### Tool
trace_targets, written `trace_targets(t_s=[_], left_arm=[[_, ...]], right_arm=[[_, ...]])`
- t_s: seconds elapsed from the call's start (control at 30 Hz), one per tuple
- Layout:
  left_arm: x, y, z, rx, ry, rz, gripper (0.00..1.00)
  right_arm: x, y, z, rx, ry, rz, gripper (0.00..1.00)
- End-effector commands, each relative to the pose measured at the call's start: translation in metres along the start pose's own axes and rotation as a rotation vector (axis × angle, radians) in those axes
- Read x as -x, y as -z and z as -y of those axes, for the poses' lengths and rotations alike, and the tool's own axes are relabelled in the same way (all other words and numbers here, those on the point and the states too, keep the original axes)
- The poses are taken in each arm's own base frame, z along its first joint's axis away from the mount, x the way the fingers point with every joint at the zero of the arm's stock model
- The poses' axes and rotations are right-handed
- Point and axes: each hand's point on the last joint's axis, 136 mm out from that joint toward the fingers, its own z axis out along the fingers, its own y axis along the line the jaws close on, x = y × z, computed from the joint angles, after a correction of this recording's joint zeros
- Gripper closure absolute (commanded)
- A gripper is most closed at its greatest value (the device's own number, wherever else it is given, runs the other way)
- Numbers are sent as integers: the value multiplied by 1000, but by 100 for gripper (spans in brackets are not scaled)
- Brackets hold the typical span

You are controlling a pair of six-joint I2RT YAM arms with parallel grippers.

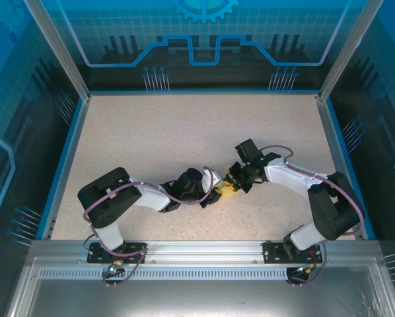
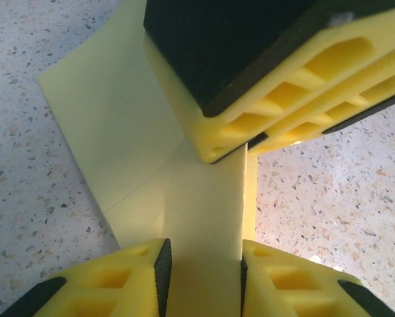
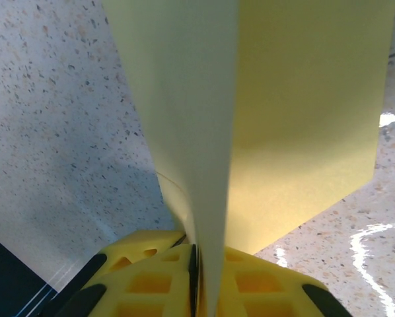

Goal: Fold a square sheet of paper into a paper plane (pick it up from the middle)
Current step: Fourth fold the wing at the center of the table.

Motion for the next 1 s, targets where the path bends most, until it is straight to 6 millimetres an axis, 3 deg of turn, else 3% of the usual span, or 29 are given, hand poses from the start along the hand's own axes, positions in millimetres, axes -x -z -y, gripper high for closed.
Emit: trace_targets(t_s=[0.0,0.13,0.37,0.43,0.47,0.53,0.67,0.8,0.97], left_arm=[[12,-2,7,-27,-26,25,74],[9,-3,7,-29,-19,16,82],[6,-3,10,-50,-6,1,85],[5,-4,11,-59,0,-7,87],[4,-4,12,-64,5,-12,88],[3,-5,14,-79,25,-22,88],[4,-5,18,-100,98,-39,88],[2,-6,21,-114,187,-80,88],[-1,-7,28,-144,293,-127,88]], right_arm=[[0,2,0,-21,-8,-13,82],[0,2,3,-28,-3,-19,80],[2,3,6,-37,2,-17,80],[5,5,4,-26,22,-16,72],[9,12,-11,14,54,-4,65],[14,20,-19,41,98,11,51],[18,37,-26,67,188,46,31],[22,46,-23,112,262,94,28],[19,50,1,139,361,161,28]])
